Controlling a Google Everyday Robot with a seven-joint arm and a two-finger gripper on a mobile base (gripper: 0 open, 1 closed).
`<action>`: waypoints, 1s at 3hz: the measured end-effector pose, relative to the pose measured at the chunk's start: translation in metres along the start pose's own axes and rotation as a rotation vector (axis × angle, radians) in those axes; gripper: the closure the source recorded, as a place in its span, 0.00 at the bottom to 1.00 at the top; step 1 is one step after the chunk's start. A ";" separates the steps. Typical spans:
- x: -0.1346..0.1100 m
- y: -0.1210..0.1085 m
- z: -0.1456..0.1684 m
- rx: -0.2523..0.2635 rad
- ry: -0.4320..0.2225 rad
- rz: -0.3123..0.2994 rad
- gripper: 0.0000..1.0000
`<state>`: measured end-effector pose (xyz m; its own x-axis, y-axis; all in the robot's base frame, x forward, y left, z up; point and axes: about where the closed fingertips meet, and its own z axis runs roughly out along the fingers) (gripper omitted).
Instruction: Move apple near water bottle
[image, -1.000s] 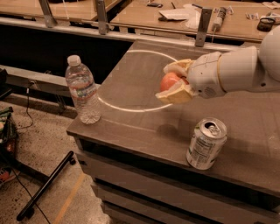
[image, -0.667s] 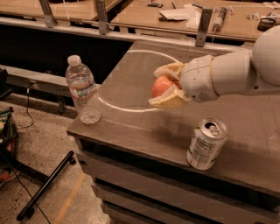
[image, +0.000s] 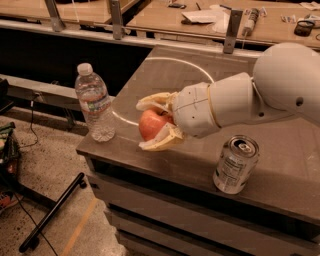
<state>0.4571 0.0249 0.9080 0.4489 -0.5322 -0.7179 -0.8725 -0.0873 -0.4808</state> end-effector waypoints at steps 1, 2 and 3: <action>-0.012 0.011 0.023 -0.091 0.047 -0.071 1.00; -0.018 0.013 0.035 -0.129 0.058 -0.094 1.00; -0.014 0.006 0.032 -0.118 0.095 -0.076 1.00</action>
Offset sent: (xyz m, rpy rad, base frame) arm -0.0113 0.0151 -0.0069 -0.1055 -0.0065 0.0716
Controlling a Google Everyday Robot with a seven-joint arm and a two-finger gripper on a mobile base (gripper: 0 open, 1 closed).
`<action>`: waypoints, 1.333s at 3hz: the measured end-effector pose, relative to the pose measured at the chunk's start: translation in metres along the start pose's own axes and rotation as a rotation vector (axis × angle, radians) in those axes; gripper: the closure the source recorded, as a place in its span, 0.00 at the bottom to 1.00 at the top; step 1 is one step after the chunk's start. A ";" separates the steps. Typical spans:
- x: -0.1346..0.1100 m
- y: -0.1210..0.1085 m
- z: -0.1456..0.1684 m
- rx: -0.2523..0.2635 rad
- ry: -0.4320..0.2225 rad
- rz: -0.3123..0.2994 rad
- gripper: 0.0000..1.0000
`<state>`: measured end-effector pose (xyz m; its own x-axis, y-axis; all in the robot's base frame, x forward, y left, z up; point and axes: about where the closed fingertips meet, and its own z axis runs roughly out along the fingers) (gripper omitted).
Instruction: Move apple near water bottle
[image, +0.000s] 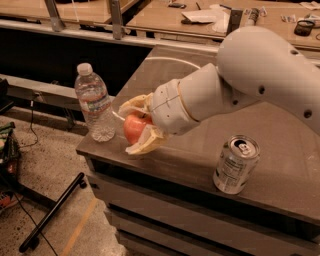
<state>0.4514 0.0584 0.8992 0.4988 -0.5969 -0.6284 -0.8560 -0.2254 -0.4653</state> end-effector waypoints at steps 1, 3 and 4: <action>0.004 -0.007 0.005 0.014 0.024 0.020 1.00; 0.018 -0.008 0.026 0.018 0.032 0.063 0.42; 0.012 -0.008 0.038 0.014 -0.025 0.047 0.20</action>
Offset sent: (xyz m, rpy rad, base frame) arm 0.0238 0.0014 -0.0198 -0.0503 0.0204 -0.1001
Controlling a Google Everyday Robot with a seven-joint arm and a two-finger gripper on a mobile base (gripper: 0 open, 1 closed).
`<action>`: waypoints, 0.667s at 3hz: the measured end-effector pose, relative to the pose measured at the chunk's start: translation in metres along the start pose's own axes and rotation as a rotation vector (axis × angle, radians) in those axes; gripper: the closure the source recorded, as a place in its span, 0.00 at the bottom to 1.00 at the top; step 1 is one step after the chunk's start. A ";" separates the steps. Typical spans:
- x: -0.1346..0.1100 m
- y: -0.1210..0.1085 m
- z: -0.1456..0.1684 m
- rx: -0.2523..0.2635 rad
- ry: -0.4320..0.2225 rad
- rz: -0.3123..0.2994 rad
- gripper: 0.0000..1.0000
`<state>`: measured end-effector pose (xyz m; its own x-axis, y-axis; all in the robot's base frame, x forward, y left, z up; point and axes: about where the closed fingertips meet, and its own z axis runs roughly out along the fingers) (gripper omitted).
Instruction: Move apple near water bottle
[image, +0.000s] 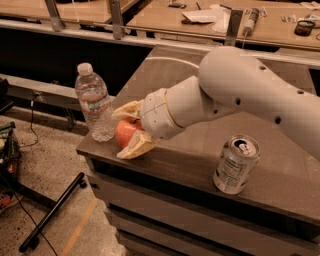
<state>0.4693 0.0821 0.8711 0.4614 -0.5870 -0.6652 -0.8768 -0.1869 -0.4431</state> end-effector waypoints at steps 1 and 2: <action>-0.002 0.001 0.001 -0.003 0.000 -0.004 0.00; -0.002 0.001 0.001 -0.003 0.000 -0.004 0.00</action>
Offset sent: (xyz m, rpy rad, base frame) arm -0.0009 0.0016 -0.0001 0.0000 -0.0005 0.0043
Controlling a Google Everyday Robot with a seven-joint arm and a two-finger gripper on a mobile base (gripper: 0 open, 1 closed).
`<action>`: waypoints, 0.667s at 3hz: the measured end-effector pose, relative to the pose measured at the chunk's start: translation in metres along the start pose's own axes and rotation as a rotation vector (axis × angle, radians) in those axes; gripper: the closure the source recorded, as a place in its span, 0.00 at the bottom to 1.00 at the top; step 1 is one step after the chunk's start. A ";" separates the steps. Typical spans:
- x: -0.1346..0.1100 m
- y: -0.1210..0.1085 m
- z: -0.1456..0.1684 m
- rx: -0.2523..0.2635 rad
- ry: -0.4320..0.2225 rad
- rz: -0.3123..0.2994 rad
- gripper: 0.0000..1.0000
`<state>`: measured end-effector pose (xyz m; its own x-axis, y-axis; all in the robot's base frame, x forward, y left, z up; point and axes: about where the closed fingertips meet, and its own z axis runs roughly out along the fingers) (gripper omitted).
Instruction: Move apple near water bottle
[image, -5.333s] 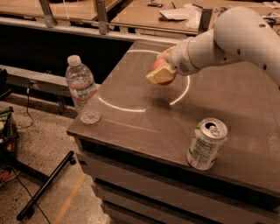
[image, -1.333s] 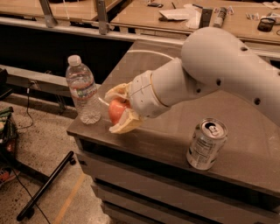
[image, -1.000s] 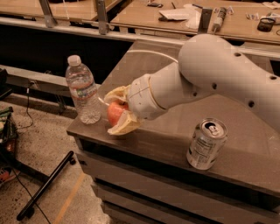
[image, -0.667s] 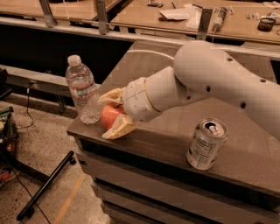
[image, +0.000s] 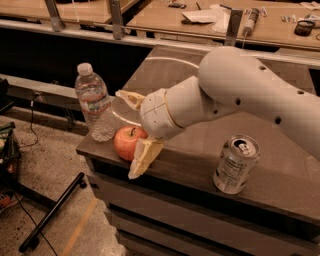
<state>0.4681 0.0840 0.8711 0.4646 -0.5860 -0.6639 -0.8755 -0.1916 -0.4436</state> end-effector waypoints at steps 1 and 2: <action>0.005 0.001 -0.009 -0.004 0.001 0.043 0.00; 0.019 0.000 -0.043 0.032 0.045 0.115 0.00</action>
Offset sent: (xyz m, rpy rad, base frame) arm 0.0081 -0.0906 0.0245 -0.0198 0.0979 -0.2169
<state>0.4711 0.0384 0.8843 0.3546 -0.6375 -0.6840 -0.9176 -0.0967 -0.3856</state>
